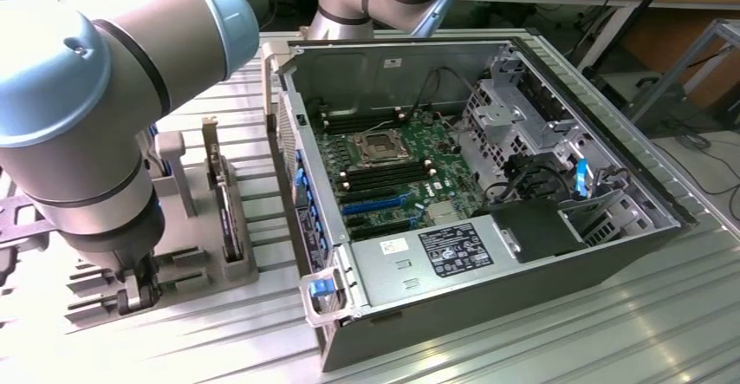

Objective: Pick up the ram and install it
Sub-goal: 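Pick up the ram and move it above insertion slot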

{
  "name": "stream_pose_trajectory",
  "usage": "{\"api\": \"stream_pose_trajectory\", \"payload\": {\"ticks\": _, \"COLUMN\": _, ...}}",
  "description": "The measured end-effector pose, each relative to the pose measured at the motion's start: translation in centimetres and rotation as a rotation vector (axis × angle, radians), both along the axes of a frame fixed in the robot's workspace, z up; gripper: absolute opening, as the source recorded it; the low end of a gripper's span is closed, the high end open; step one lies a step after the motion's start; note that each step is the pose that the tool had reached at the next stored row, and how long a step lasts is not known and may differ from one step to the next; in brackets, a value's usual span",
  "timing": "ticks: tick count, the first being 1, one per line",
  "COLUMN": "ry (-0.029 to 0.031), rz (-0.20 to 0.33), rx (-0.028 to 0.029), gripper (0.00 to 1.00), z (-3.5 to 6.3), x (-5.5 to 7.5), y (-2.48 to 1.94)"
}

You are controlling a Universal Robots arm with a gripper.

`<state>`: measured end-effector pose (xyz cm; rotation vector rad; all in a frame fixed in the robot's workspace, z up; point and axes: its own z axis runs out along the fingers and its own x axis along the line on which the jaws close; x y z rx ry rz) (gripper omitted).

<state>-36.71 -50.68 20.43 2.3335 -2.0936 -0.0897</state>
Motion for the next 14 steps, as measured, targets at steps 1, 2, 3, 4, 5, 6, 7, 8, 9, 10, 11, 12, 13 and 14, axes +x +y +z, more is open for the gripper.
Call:
{"api": "stream_pose_trajectory", "payload": {"ticks": 1, "ry": -0.0002, "rz": 0.0, "rx": 0.0001, "gripper": 0.36, "z": -0.01, "x": 0.0, "y": -0.15}}
{"api": "stream_pose_trajectory", "payload": {"ticks": 2, "ry": -0.0001, "rz": 0.0, "rx": 0.0001, "gripper": 0.36, "z": 0.0, "x": 0.0, "y": -0.25}}
{"api": "stream_pose_trajectory", "payload": {"ticks": 3, "ry": -0.0001, "rz": 0.0, "rx": 0.0, "gripper": 0.36, "z": 0.0, "x": 0.0, "y": -0.25}}
{"api": "stream_pose_trajectory", "payload": {"ticks": 4, "ry": -0.0001, "rz": 0.0, "rx": 0.0001, "gripper": 0.36, "z": 0.0, "x": 0.0, "y": -0.25}}
{"api": "stream_pose_trajectory", "payload": {"ticks": 5, "ry": -0.0003, "rz": 0.0, "rx": 0.0002, "gripper": 0.36, "z": -0.05, "x": 0.0, "y": -0.32}}
{"api": "stream_pose_trajectory", "payload": {"ticks": 6, "ry": -0.0002, "rz": 0.0, "rx": 0.0001, "gripper": 0.36, "z": -0.08, "x": 0.0, "y": -0.42}}
{"api": "stream_pose_trajectory", "payload": {"ticks": 7, "ry": -0.0001, "rz": 0.0, "rx": 0.0, "gripper": 0.36, "z": -0.07, "x": 0.0, "y": -0.45}}
{"api": "stream_pose_trajectory", "payload": {"ticks": 8, "ry": -0.0001, "rz": 0.0, "rx": 0.0001, "gripper": 0.36, "z": -0.08, "x": 0.0, "y": -0.45}}
{"api": "stream_pose_trajectory", "payload": {"ticks": 9, "ry": -0.0002, "rz": 0.0, "rx": 0.0001, "gripper": 0.36, "z": -0.08, "x": 0.0, "y": -0.47}}
{"api": "stream_pose_trajectory", "payload": {"ticks": 10, "ry": -0.0001, "rz": 0.0, "rx": 0.0001, "gripper": 0.36, "z": -0.08, "x": 0.0, "y": -0.51}}
{"api": "stream_pose_trajectory", "payload": {"ticks": 11, "ry": -0.0002, "rz": 0.0, "rx": 0.0001, "gripper": 0.36, "z": -0.09, "x": 0.0, "y": -0.52}}
{"api": "stream_pose_trajectory", "payload": {"ticks": 12, "ry": -0.0002, "rz": 0.0, "rx": 0.0002, "gripper": 0.36, "z": -0.09, "x": 0.0, "y": -0.51}}
{"api": "stream_pose_trajectory", "payload": {"ticks": 13, "ry": -0.0002, "rz": 0.0, "rx": 0.0001, "gripper": 0.36, "z": -0.09, "x": 0.0, "y": -0.51}}
{"api": "stream_pose_trajectory", "payload": {"ticks": 14, "ry": -0.0002, "rz": 0.0, "rx": 0.0002, "gripper": 0.36, "z": -0.19, "x": 0.01, "y": -0.51}}
